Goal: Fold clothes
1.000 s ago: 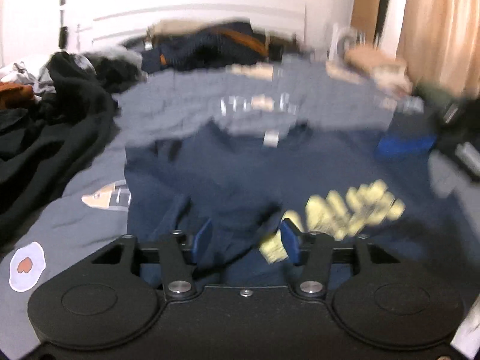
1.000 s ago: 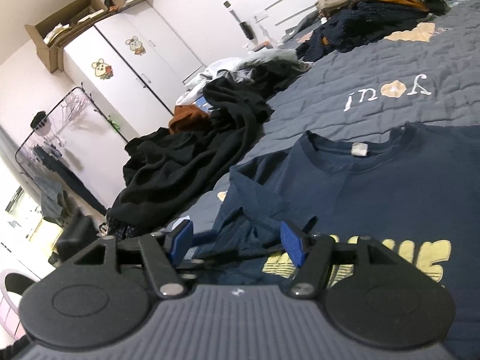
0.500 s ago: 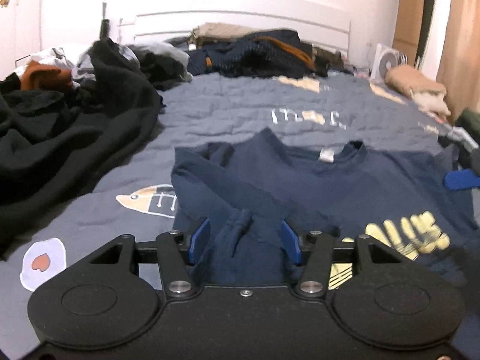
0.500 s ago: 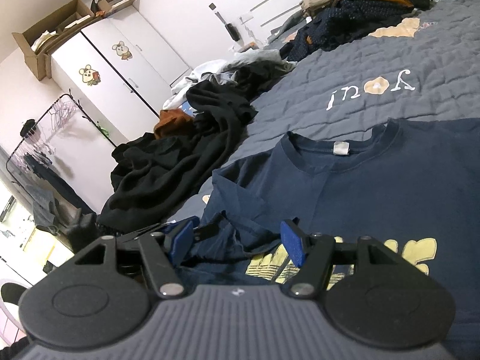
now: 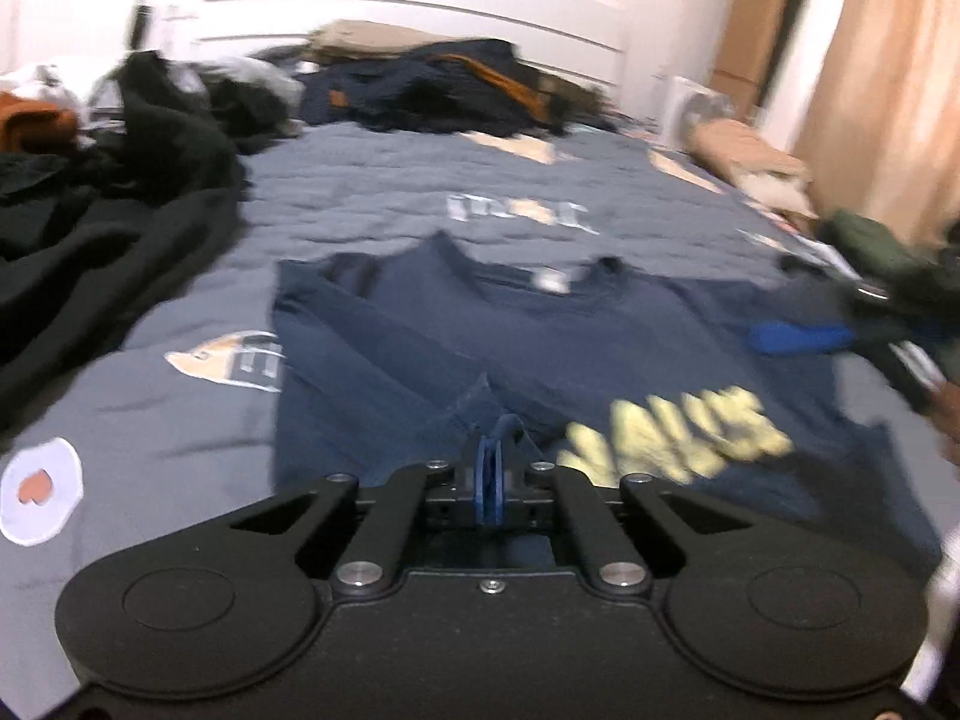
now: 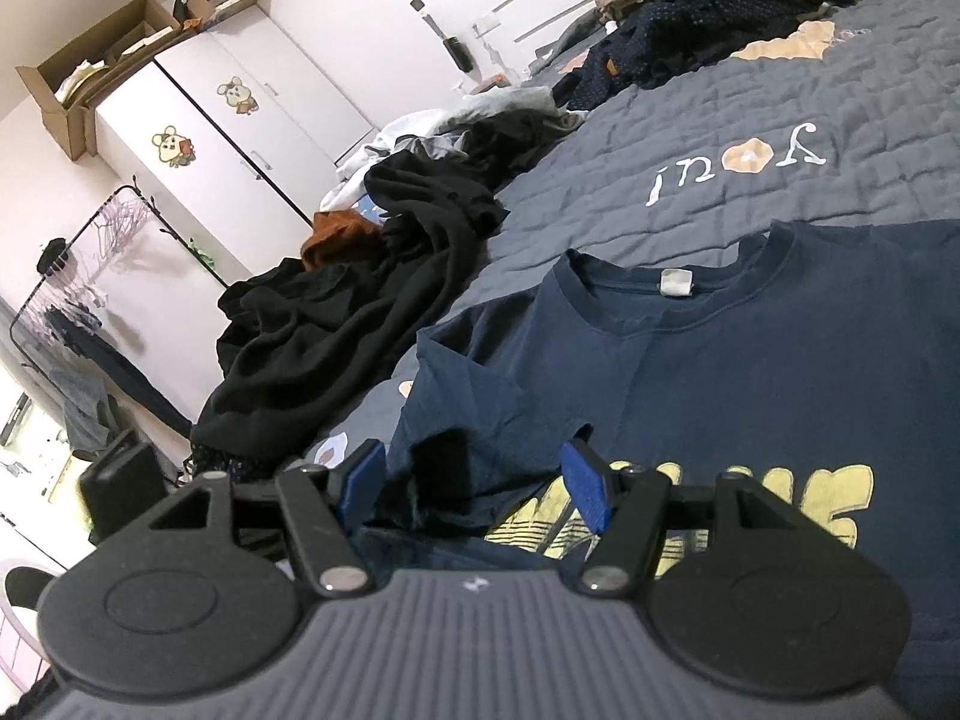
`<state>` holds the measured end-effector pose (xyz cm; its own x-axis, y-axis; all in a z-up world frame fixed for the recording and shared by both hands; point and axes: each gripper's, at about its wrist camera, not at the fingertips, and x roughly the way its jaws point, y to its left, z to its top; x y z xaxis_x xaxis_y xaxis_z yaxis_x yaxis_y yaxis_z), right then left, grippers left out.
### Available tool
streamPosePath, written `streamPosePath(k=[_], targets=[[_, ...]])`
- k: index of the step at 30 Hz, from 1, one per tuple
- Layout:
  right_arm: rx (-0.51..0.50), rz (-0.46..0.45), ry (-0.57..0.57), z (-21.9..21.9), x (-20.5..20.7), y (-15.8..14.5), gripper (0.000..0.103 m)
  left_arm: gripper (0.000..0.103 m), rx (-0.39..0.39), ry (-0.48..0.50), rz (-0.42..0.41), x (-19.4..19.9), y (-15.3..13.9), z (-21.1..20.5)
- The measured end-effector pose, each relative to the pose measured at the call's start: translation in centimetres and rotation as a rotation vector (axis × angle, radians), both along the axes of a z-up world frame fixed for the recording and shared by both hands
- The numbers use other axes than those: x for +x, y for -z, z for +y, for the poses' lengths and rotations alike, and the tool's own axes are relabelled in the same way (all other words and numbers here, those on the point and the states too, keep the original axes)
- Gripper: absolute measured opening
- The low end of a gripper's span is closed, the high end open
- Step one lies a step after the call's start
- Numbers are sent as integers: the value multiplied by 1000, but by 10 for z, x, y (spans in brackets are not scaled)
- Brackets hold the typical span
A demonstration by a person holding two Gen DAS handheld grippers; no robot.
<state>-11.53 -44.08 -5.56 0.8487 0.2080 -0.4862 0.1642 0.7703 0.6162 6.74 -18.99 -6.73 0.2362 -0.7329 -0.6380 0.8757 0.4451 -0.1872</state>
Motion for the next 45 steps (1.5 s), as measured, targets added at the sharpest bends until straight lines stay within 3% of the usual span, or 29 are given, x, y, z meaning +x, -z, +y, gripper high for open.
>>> streamPosePath(k=[3, 6, 9, 10, 11, 13, 16, 21, 24, 29, 37, 45], targets=[[0, 4, -4, 0, 1, 1, 64, 3, 72, 66, 7, -16, 1, 4], [-5, 8, -8, 1, 2, 2, 64, 4, 99, 55, 33, -21, 1, 8], [-9, 17, -7, 1, 3, 5, 64, 9, 4, 12, 59, -16, -10, 14], [-12, 20, -6, 1, 3, 6, 64, 19, -33, -16, 74, -13, -16, 16], [-18, 24, -1, 0, 3, 8, 64, 39, -63, -52, 78, -10, -20, 17], [-23, 35, 15, -2, 4, 12, 64, 55, -89, -142, 65, -5, -25, 16], [-17, 55, 36, -7, 6, 19, 64, 55, -97, -227, 84, 0, -23, 11], [-25, 66, 51, -9, 8, 25, 64, 55, -52, -249, 39, -10, -11, -3], [-23, 64, 57, -8, 10, 28, 64, 55, -53, -233, 26, -21, -1, -8], [-10, 83, 57, -8, 12, 35, 64, 55, 49, -121, -21, -32, 19, -15], [-70, 124, 76, -2, 39, 44, 64, 54, 111, -12, 9, -28, 22, -11], [-87, 201, 104, 5, 88, 59, 64, 55, 67, -74, 85, -8, 14, 6]])
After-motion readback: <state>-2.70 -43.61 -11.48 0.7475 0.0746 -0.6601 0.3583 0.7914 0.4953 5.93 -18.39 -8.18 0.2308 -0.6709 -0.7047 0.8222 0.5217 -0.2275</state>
